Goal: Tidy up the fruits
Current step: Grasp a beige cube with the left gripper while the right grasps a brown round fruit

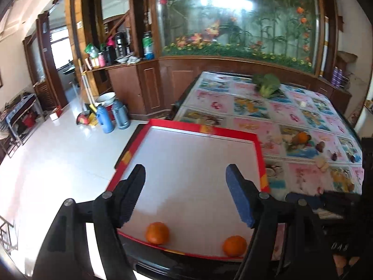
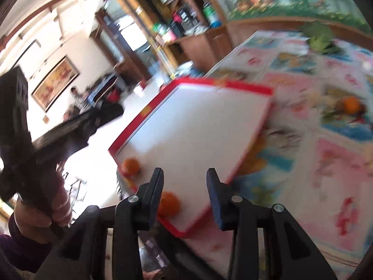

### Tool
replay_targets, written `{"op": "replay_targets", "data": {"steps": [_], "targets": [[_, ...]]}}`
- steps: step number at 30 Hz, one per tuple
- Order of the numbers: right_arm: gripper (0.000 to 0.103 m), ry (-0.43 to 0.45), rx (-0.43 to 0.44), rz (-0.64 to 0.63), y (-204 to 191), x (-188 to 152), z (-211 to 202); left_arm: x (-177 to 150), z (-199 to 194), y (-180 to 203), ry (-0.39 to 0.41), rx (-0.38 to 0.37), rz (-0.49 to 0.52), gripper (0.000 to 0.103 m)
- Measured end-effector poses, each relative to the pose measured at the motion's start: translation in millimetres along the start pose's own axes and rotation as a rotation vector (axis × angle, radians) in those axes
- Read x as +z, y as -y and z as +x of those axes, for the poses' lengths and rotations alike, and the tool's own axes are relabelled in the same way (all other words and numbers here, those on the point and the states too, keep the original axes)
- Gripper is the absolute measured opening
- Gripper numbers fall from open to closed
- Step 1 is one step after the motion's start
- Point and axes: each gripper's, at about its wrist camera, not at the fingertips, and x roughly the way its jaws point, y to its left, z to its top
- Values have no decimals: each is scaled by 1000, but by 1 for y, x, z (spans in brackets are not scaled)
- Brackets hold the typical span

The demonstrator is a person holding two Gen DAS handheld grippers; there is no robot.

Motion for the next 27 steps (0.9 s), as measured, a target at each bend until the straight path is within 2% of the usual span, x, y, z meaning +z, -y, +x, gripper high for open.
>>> {"op": "replay_targets", "data": {"steps": [3,8,12,15,18,20,24,27], "targets": [[42,66,-125,40,38,-10,-36,-1,3,41,-21,-98,70,72],[42,126,-296,187,119,-44,-105,-13,12,128,-107,-297,225,72],[43,171,-376,314,160,-67,-146,-23,13,186,-164,-414,336,72],[44,181,-404,388,181,-80,-165,-27,11,217,-181,-460,400,72],[44,170,-376,382,180,-81,-160,-24,21,230,-177,-437,432,72],[44,155,-376,350,176,-81,-154,-19,35,234,-208,-416,415,72],[43,119,-376,347,179,-79,-139,-10,56,236,-256,-435,371,72],[42,101,-373,361,183,-82,-135,-11,63,248,-284,-473,391,57]]}}
